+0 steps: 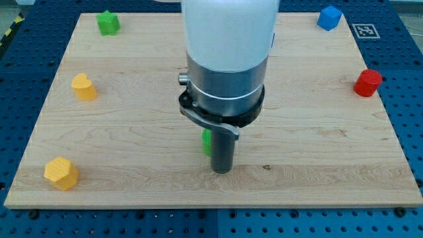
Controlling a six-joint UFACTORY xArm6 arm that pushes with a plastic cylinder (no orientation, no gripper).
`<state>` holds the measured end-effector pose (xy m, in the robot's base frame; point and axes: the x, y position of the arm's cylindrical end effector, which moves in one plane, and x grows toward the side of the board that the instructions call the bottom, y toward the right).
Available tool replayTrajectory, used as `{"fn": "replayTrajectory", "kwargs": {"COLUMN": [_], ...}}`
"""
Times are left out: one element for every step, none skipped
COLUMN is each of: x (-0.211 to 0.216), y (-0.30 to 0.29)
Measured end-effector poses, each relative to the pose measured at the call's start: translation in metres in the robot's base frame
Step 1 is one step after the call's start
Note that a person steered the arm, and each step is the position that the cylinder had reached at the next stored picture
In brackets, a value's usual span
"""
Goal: Move the green circle towards the center of the board
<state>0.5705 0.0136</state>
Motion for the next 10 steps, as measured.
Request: {"fn": "replayTrajectory", "kwargs": {"x": [0.0,0.0,0.0,0.001,0.001,-0.015,-0.037,-0.048,-0.06,-0.046], "y": [0.014,0.022,0.022,0.016,0.0,-0.005,-0.005,-0.005,-0.005,-0.011]}}
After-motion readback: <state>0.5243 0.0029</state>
